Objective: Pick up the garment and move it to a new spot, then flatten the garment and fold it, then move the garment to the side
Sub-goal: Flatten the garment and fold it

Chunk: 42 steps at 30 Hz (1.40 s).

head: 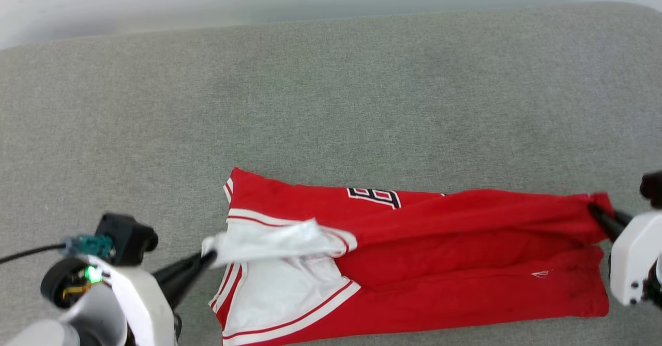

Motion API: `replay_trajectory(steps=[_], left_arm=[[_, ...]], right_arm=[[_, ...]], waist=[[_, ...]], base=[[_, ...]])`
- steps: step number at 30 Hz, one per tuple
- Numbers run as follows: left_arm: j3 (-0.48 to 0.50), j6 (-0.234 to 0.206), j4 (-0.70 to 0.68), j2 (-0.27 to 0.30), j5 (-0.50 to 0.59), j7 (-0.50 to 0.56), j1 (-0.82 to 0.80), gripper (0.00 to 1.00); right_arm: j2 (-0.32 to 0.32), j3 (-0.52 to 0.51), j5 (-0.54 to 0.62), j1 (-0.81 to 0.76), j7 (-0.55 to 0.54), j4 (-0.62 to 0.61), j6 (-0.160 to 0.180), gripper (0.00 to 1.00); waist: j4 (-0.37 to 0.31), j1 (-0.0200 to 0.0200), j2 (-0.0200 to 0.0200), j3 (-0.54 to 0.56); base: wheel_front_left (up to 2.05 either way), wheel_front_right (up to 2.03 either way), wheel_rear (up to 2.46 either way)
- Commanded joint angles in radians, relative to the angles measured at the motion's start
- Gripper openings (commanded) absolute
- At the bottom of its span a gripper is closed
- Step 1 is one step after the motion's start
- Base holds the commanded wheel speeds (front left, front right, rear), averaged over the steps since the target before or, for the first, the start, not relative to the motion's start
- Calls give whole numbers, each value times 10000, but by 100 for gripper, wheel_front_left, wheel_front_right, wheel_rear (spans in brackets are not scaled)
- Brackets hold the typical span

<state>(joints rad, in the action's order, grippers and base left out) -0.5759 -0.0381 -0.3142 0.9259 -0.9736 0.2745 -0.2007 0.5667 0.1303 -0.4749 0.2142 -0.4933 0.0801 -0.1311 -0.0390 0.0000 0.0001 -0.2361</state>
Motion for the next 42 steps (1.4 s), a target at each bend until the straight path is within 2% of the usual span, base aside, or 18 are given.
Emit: replay_trajectory(steps=[1, 9, 23, 24, 25, 29, 34, 39, 42], left_arm=[[-63, -84, 73, 59, -134, -20, 325, 0], [-593, -149, 351, 52, -317, 162, 1294, 0], [-1592, 708, 2520, -1402, 315, -298, 837, 0], [-1633, 719, 2667, -1462, 355, -345, 800, 49], [-1668, 745, 2790, -1513, 405, -392, 780, 100], [-1651, 749, 3204, -1706, 543, -789, 754, 100], [-1307, 699, 3219, -1978, 888, -1926, 670, 100], [-615, 394, 3100, -2346, 999, -3617, 849, 100], [-147, 101, 3171, -2735, 1026, -4712, 1004, 100]], right_arm=[[7, -7, -96, -344, -37, -48, 7, 0], [181, 261, -194, -1254, -41, 209, 7, 0], [419, 1246, -236, -1210, 579, 1487, 9, 0], [372, 1274, -352, -1228, 517, 1574, 9, 31], [337, 1323, -445, -1236, 509, 1576, 9, 100], [433, 1413, -665, -1125, 779, 1311, 6, 100], [568, 1110, -818, -924, 1002, 717, 7, 100], [194, 307, -982, -1050, 917, -108, 6, 100], [-293, -409, -994, -1335, 721, -501, 6, 100]], waist=[[-28, 0, -1, 27], [-61, 0, -1, -18], [12, 0, -1, -102], [10, 0, -1, -63], [9, 0, -1, -18], [0, 0, -1, 230], [-27, 0, -1, 632], [-23, 0, -1, 1021], [23, 0, -1, 1179]], base=[[0, 0, 0], [0, 0, 0], [0, 0, 0], [0, 0, 0], [0, 0, 0], [0, 0, 0], [0, 0, 0], [0, 0, 0], [0, 0, 0]])
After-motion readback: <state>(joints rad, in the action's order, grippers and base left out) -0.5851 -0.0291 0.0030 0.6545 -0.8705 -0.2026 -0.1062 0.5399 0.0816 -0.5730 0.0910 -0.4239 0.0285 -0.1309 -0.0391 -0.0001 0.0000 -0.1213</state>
